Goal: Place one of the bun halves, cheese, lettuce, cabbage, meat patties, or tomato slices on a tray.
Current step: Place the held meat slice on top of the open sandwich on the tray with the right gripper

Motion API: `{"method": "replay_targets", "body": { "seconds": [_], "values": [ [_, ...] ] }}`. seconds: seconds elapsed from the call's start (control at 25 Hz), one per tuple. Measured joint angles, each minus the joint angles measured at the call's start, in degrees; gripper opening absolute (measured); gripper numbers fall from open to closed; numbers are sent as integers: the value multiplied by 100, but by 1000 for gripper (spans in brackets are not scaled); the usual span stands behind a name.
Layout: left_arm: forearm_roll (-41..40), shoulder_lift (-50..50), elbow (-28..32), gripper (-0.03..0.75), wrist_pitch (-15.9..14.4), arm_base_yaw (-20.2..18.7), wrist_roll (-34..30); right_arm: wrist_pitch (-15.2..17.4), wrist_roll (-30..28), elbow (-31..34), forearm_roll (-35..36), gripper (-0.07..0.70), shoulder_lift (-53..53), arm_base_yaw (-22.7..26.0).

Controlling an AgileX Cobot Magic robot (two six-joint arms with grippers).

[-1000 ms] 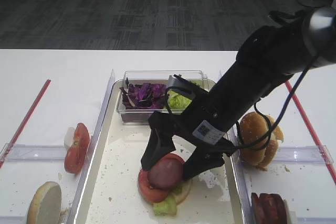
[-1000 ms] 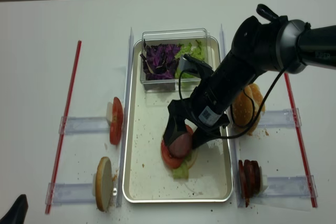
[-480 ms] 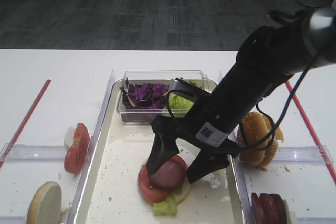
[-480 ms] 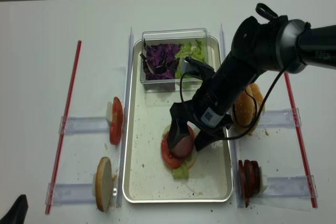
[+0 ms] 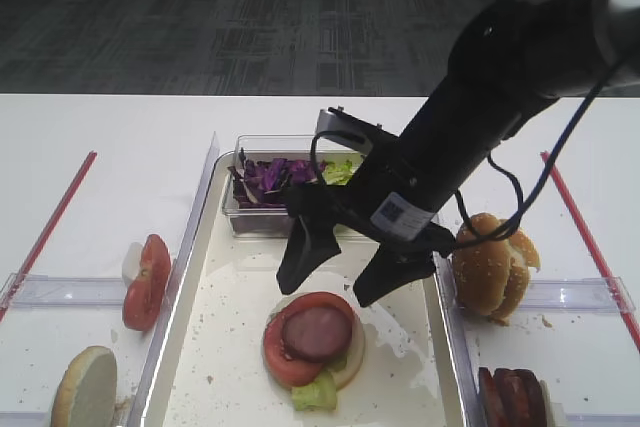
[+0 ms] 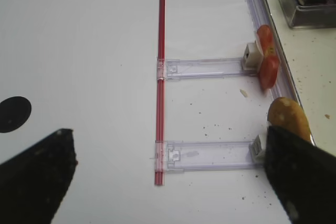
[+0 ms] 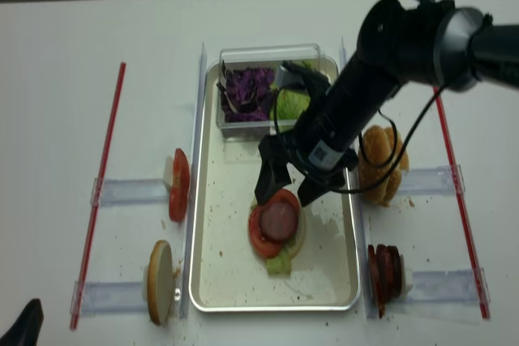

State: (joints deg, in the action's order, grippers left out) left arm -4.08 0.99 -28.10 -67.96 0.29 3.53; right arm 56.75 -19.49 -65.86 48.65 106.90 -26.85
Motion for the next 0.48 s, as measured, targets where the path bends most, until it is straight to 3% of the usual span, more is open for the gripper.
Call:
{"method": "replay_targets", "body": {
  "seconds": [0.48],
  "values": [
    [0,0,0,671,0,0,0,347,300,-401,-227,603,-416,0]
  ]
}}
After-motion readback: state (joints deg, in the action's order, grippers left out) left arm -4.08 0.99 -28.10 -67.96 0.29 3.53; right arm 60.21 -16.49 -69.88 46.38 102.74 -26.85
